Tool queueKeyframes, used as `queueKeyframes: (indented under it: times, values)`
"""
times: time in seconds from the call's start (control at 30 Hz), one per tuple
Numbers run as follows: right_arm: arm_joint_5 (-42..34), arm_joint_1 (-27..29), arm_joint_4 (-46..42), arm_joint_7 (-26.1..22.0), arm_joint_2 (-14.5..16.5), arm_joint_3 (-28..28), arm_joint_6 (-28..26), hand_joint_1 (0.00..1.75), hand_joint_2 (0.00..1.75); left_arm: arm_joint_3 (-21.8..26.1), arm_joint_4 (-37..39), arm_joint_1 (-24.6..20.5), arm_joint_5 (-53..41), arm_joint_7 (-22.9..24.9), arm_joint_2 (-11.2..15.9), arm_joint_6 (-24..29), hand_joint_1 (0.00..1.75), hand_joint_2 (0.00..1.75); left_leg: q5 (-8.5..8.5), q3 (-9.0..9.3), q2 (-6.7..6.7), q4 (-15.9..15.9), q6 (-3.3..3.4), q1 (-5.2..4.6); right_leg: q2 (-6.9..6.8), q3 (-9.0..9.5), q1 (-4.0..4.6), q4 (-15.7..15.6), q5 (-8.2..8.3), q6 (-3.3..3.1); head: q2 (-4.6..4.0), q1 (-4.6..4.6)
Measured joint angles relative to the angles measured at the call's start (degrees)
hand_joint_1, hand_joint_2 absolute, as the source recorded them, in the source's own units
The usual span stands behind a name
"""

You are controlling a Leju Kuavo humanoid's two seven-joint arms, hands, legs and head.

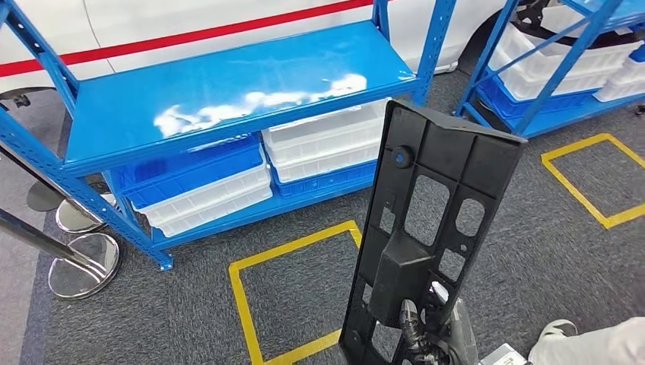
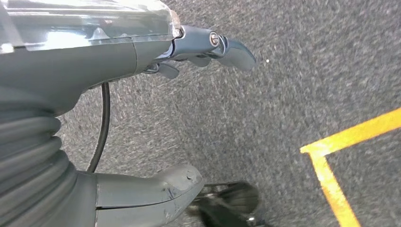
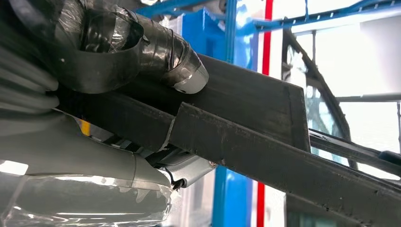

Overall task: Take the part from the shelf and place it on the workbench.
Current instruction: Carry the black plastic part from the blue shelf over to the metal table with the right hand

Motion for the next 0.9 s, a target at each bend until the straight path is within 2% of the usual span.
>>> queueKeyframes:
  times: [0.03, 0.07, 0.1, 0.13, 0.17, 0.2, 0.27, 0.3, 0.33, 0.37, 0.4, 0.43, 0.47, 0.5, 0.53, 0.57, 0.6, 0.63, 0.67, 0.7, 0.77, 0.8, 0.83, 0.9]
  values:
    - [0.0, 0.0, 0.0, 0.0, 0.1, -0.1, 0.0, 1.75, 1.75, 0.0, 0.0, 0.0, 0.0, 0.0, 0.0, 0.0, 0.0, 1.75, 1.42, 1.95, -0.26, -1.8, 0.38, -0.08, 0.77, -0.82, 0.14, 0.2, 0.59, 0.04, 0.0, 0.0]
    - [0.1, 0.0, 0.0, 0.0, 0.2, -0.2, 0.0, 1.75, 1.75, 0.0, -0.1, -0.1, 0.0, 0.0, 0.0, 0.0, 0.0, 1.75, 3.08, 4.81, -1.0, -5.4, 0.93, -0.2, 1.52, -1.5, 0.26, 0.3, 1.17, 0.1, 0.0, 0.0]
    - [0.1, 0.0, 0.0, 0.0, 0.3, -0.3, 0.0, 1.75, 1.75, 0.1, -0.2, -0.2, 0.0, 0.0, 0.0, 0.0, 0.0, 1.75, 3.96, 8.01, -2.3, -10.1, 1.64, -0.33, 2.22, -2.08, 0.4, 0.3, 1.77, 0.22, 0.0, 0.0]
    - [0.1, 0.0, 0.0, 0.0, 0.4, -0.4, 0.0, 1.75, 1.75, 0.1, -0.3, -0.2, -0.1, 0.0, 0.0, 0.0, 0.0, 1.75, 4.35, 10.76, -3.52, -14.5, 2.1, -0.41, 2.89, -2.51, 0.44, 0.4, 2.41, 0.37, 0.0, 0.01]
    - [0.2, 0.0, 0.0, 0.0, 0.4, -0.5, 0.1, 1.75, 1.75, 0.2, -0.4, -0.2, -0.3, 0.0, 0.0, 0.0, 0.0, 1.75, 4.38, 12.48, -4.47, -17.5, 2.39, -0.53, 3.49, -2.77, 0.37, 0.2, 3.09, 0.61, 0.0, 0.01]
    - [0.3, 0.0, 0.0, 0.0, 0.5, -0.6, 0.1, 1.75, 1.75, 0.4, -0.5, -0.3, -0.6, 0.0, 0.0, 0.0, 0.0, 1.75, 4.2, 13.22, -4.81, -19.1, 2.51, -0.65, 4.12, -2.96, 0.21, 0.0, 3.81, 0.96, 0.0, 0.01]
    - [0.4, 0.1, 0.0, 0.0, 0.6, -0.7, 0.2, 1.75, 1.75, 1.0, -0.6, -0.4, -1.4, 0.1, -0.1, -0.1, 0.0, 1.75, 5.36, 12.92, -3.62, -19.8, 2.54, -0.7, 5.06, -3.26, -0.05, -0.5, 4.99, 1.76, 0.0, 0.0]
    - [0.4, 0.2, 0.0, 0.0, 0.7, -0.8, 0.1, 1.75, 1.75, 1.3, -0.7, -0.5, -1.9, 0.1, -0.2, -0.3, 0.0, 1.75, 6.04, 12.6, -2.82, -20.1, 2.74, -0.58, 4.42, -3.61, -0.04, -0.2, 4.36, 2.02, 0.0, 0.01]
    - [0.4, 0.2, 0.0, 0.0, 0.7, -0.9, 0.0, 1.75, 1.75, 1.5, -0.9, -0.5, -2.4, 0.1, -0.3, -0.4, 0.0, 1.75, 6.8, 12.07, -1.9, -20.4, 2.98, -0.43, 3.1, -4.17, 0.01, 1.1, 2.47, 2.22, 0.0, 0.02]
    - [0.4, 0.2, 0.0, 0.1, 0.7, -1.0, 0.0, 1.75, 1.75, 1.9, -1.2, -0.4, -2.9, 0.1, -0.6, -0.7, 0.0, 1.75, 7.49, 11.4, -0.94, -20.6, 3.15, -0.27, 1.33, -4.92, -0.06, 3.6, -0.58, 2.39, 0.0, 0.02]
    - [0.4, 0.2, 0.0, 0.2, 0.8, -1.1, 0.0, 1.75, 1.75, 2.2, -1.7, -0.2, -3.4, 0.2, -0.8, -0.9, 0.0, 1.75, 8.04, 10.59, -0.01, -20.4, 3.24, -0.33, -0.14, -5.81, -0.24, 7.1, -3.95, 2.7, 0.0, 0.02]
    - [0.4, 0.2, 0.1, 0.4, 0.8, -1.1, 0.0, 1.75, 1.75, 2.6, -2.1, 0.0, -3.8, 0.2, -1.1, -1.2, 0.0, 1.75, 8.57, 9.68, 1.04, -20.2, 3.21, -0.33, -0.95, -6.57, -0.55, 11.0, -6.51, 3.11, 0.0, 0.02]
    - [0.4, 0.2, 0.1, 0.5, 0.8, -1.1, 0.0, 1.75, 1.75, 2.9, -2.6, 0.2, -4.2, 0.3, -1.4, -1.5, 0.0, 1.75, 9.11, 8.66, 2.13, -19.9, 3.05, -0.31, -1.33, -6.9, -0.94, 14.5, -7.46, 3.59, 0.0, 0.02]
    - [0.4, 0.2, 0.1, 0.6, 0.8, -1.2, 0.0, 1.75, 1.75, 3.2, -3.1, 0.2, -4.5, 0.3, -1.6, -1.8, 0.0, 1.75, 9.6, 7.59, 3.16, -19.5, 2.84, -0.25, -1.52, -6.56, -1.35, 16.6, -6.9, 4.07, 0.0, 0.02]
    - [0.4, 0.2, 0.1, 0.7, 0.8, -1.3, 0.0, 1.75, 1.75, 3.5, -3.5, 0.1, -4.7, 0.3, -1.8, -2.1, 0.0, 1.75, 9.98, 6.43, 4.12, -18.9, 2.57, -0.17, -1.78, -5.23, -1.77, 16.8, -5.26, 4.53, 0.0, 0.02]
    - [0.4, 0.2, 0.1, 0.8, 0.8, -1.3, -0.1, 1.75, 1.75, 3.8, -3.9, 0.0, -5.0, 0.3, -1.9, -2.4, 0.0, 1.75, 10.27, 5.34, 4.95, -18.2, 2.26, -0.07, -2.31, -2.85, -2.18, 14.9, -3.55, 4.95, 0.0, 0.02]
    - [0.4, 0.2, 0.1, 0.9, 0.8, -1.3, -0.1, 1.75, 1.75, 4.2, -4.2, -0.1, -5.1, 0.2, -2.1, -2.7, 0.0, 1.75, 10.43, 4.39, 5.6, -17.5, 1.9, -0.02, -3.44, 0.31, -2.47, 11.3, -3.34, 5.31, 0.0, 0.02]
    - [0.5, 0.2, 0.1, 0.9, 0.8, -1.3, -0.1, 1.75, 1.75, 4.6, -4.5, -0.1, -5.3, 0.0, -2.2, -3.0, 0.0, 1.75, 10.52, 3.57, 6.16, -16.8, 1.47, 0.0, -4.53, 3.56, -2.42, 7.1, -4.14, 5.24, 0.0, 0.01]
    - [0.5, 0.2, 0.1, 0.9, 0.8, -1.4, -0.1, 1.75, 1.75, 5.0, -4.9, -0.2, -5.4, -0.2, -2.3, -3.2, 0.0, 1.75, 10.58, 3.18, 6.65, -16.1, 1.04, -0.04, -5.42, 5.87, -2.3, 3.6, -5.5, 4.87, 0.0, -0.02]
    - [0.5, 0.2, 0.1, 0.9, 0.8, -1.4, -0.1, 1.75, 1.75, 5.3, -5.1, -0.3, -5.5, -0.4, -2.4, -3.4, 0.0, 1.75, 10.71, 2.99, 7.12, -15.8, 0.59, -0.01, -5.88, 7.12, -1.99, 1.3, -6.84, 4.26, 0.0, -0.06]
    - [0.5, 0.3, 0.1, 0.9, 0.9, -1.5, -0.1, 1.75, 1.75, 5.9, -5.4, -0.4, -5.7, -0.6, -2.6, -3.6, 0.0, 1.75, 11.06, 2.99, 7.92, -15.6, -0.33, 0.32, -5.12, 6.85, -1.52, 0.4, -6.87, 2.67, 0.0, -0.1]
    - [0.5, 0.4, 0.1, 0.9, 1.0, -1.5, -0.1, 1.75, 1.75, 6.1, -5.5, -0.4, -5.8, -0.6, -2.8, -3.7, 0.0, 1.75, 10.55, 2.7, 7.13, -15.2, -0.83, 0.61, -4.59, 6.39, -1.37, 0.5, -6.42, 1.97, 0.0, -0.11]
    - [0.5, 0.4, 0.1, 0.9, 1.0, -1.6, -0.1, 1.75, 1.75, 6.2, -5.5, -0.3, -5.8, -0.7, -2.9, -3.7, 0.0, 1.75, 9.14, 2.22, 5.7, -14.0, -1.2, 0.82, -4.08, 5.88, -1.31, 0.4, -5.89, 1.36, 0.0, -0.1]
    - [0.6, 0.4, 0.1, 0.9, 1.0, -1.6, 0.0, 1.75, 1.75, 6.6, -5.7, 0.0, -5.9, -0.7, -3.1, -3.8, 0.0, 1.75, 4.0, 0.31, 1.87, -8.3, -1.44, 0.94, -2.85, 4.75, -1.1, 0.4, -4.82, 0.5, 0.0, -0.12]
